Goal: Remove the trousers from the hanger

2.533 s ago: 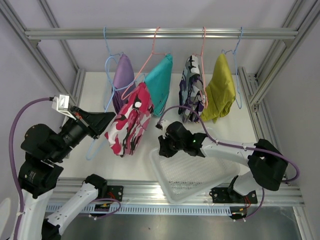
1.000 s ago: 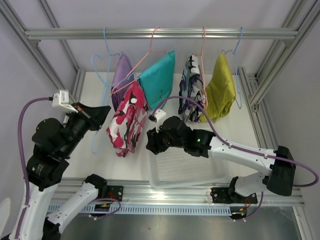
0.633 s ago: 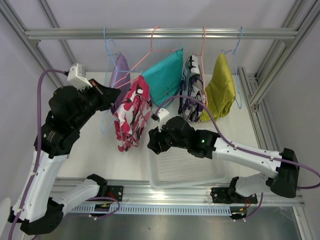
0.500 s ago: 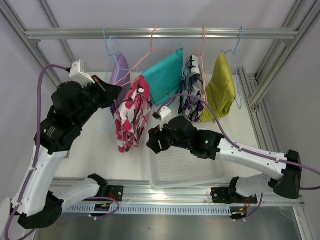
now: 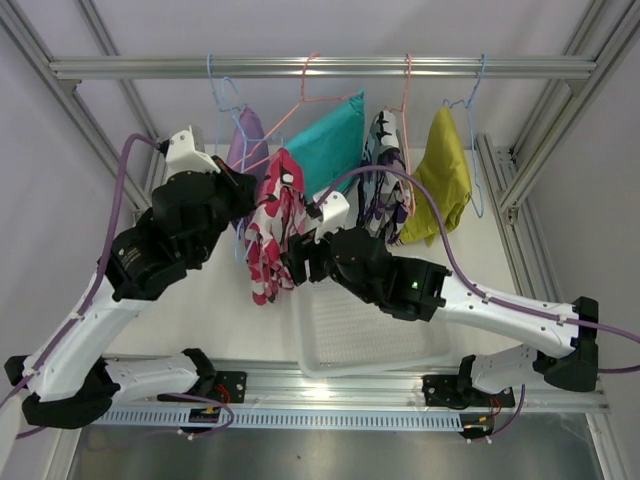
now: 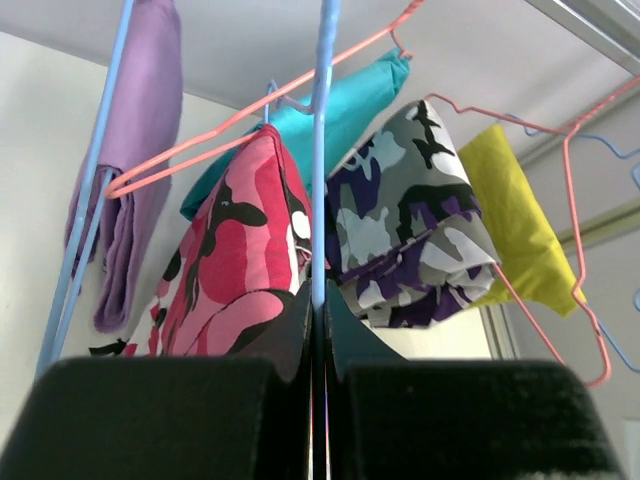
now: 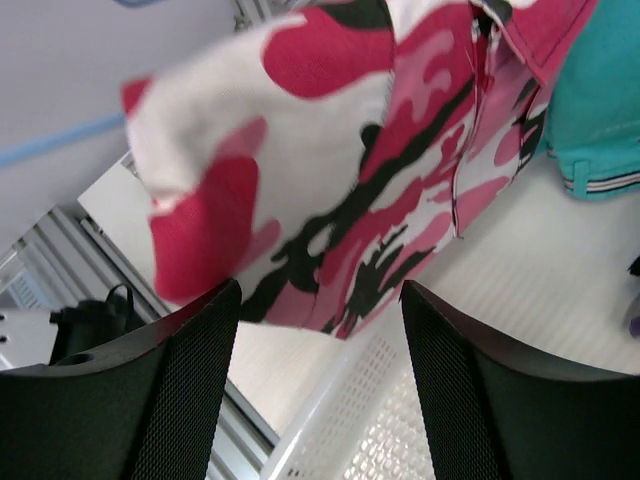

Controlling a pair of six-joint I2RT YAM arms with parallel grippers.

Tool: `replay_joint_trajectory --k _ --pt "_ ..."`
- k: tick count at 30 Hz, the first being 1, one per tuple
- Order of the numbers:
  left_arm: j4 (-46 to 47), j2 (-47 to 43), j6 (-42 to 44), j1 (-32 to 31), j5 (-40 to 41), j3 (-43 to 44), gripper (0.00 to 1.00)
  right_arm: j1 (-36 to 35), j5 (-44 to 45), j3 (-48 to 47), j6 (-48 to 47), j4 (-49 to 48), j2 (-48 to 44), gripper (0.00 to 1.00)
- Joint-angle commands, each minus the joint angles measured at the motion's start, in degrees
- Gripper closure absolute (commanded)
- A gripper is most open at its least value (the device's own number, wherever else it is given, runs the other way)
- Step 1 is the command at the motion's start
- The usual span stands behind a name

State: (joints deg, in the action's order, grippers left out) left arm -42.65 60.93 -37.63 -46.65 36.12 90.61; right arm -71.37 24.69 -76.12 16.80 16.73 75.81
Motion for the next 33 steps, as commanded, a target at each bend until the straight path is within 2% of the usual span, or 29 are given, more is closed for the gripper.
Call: replay_joint_trajectory --k 1,7,20,28,33 --pt "10.04 0.24 -1.49 -2.91 17.22 3.44 1.0 -1.31 6.07 -4.82 -1.5 -4.07 2.58 0.3" --pt "10.92 1.91 -1.05 -6.52 23.37 3.52 1.0 -2.54 6.69 -7.38 -3.52 -5.39 6.28 0.27" --pt "13.48 2.27 3.0 -7.05 24.53 2.38 0.99 -7.2 7.3 -7.29 -6.07 -6.45 4.43 0.25" --pt "12.77 1.48 2.12 -7.31 24.26 1.33 1.0 -6.59 12.22 -8.34 -8.53 -7.59 5.49 0.2" --pt "12.6 1.39 2.47 -7.49 24.44 1.41 1.0 -2.99 14.95 -8.7 -8.45 -8.73 7.33 0.2"
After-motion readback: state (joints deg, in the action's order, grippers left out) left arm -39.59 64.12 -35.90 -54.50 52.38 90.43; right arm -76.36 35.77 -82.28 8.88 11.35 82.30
